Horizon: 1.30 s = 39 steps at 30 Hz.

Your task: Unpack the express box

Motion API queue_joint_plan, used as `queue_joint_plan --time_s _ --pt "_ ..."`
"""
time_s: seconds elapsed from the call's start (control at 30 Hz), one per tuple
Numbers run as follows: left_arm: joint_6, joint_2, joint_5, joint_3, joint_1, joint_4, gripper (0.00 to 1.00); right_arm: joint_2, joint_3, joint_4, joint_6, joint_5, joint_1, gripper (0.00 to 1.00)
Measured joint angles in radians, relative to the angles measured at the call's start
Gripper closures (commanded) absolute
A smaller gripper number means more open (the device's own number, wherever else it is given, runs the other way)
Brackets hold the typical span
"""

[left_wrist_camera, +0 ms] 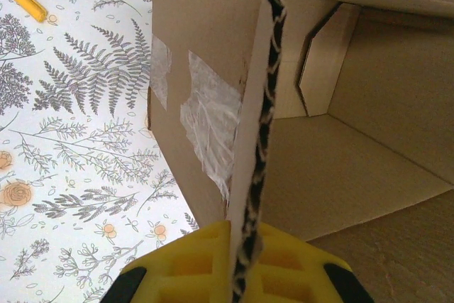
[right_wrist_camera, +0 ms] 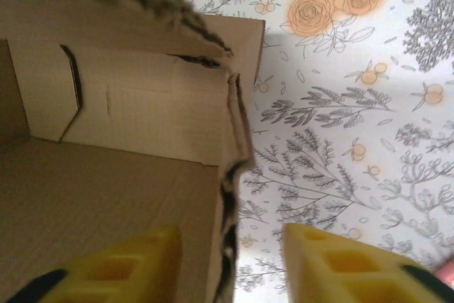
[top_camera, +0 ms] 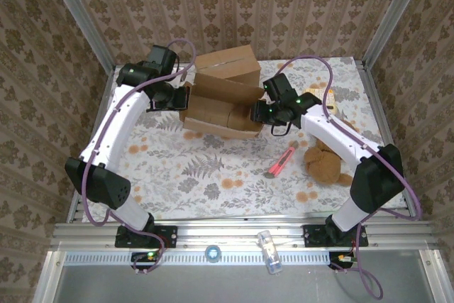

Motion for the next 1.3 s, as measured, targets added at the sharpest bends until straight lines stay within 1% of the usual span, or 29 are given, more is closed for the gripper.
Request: queue_joint_plan --time_s 0.07,0.1,0.13,0.2,0.27,0.33,0.37,0.4,0.63,0.9,1.03,1.17,1.3 --pt "0.000 0.000 0.003 0.000 0.000 0.000 1.00 0.002 0.008 0.000 -0.001 0.000 0.000 0.89" --pt "0.000 0.000 0.006 0.000 0.000 0.000 0.96 0.003 0.015 0.000 -0.002 0.000 0.000 0.96" --pt "0.000 0.000 0.008 0.000 0.000 0.000 0.90 0.003 0.024 -0.001 -0.003 0.001 0.000 1.00" --pt "-0.007 -0.002 0.014 0.000 0.000 0.004 0.75 0.004 0.043 -0.009 -0.015 0.003 0.000 1.00" --pt "-0.011 -0.010 0.026 0.000 0.000 0.016 0.57 0.005 0.064 -0.015 -0.024 0.004 -0.002 1.00" --pt "-0.009 -0.027 0.038 -0.001 0.000 0.026 0.34 0.006 0.093 -0.030 -0.038 0.004 -0.008 1.00" --pt "-0.007 -0.038 0.042 -0.001 -0.002 0.031 0.10 0.008 0.106 -0.037 -0.048 0.000 -0.011 1.00" --pt "-0.006 -0.054 0.048 -0.002 -0.003 0.037 0.00 0.012 0.124 -0.050 -0.059 -0.006 -0.016 1.00" --pt "-0.006 -0.171 0.055 -0.003 -0.005 0.042 0.00 0.106 0.328 -0.189 -0.217 -0.075 -0.118 1.00" --pt "-0.007 -0.209 0.055 -0.031 -0.005 0.034 0.02 0.257 0.547 -0.394 -0.426 -0.150 -0.257 1.00" --pt "-0.007 -0.209 0.055 -0.046 -0.005 0.027 0.05 0.380 0.742 -0.535 -0.528 -0.145 -0.307 1.00" --pt "-0.007 -0.211 0.055 -0.053 -0.005 0.018 0.07 0.508 0.930 -0.648 -0.597 -0.106 -0.340 1.00" --pt "-0.007 -0.213 0.055 -0.053 -0.005 0.006 0.07 0.598 1.023 -0.718 -0.623 -0.066 -0.374 1.00"
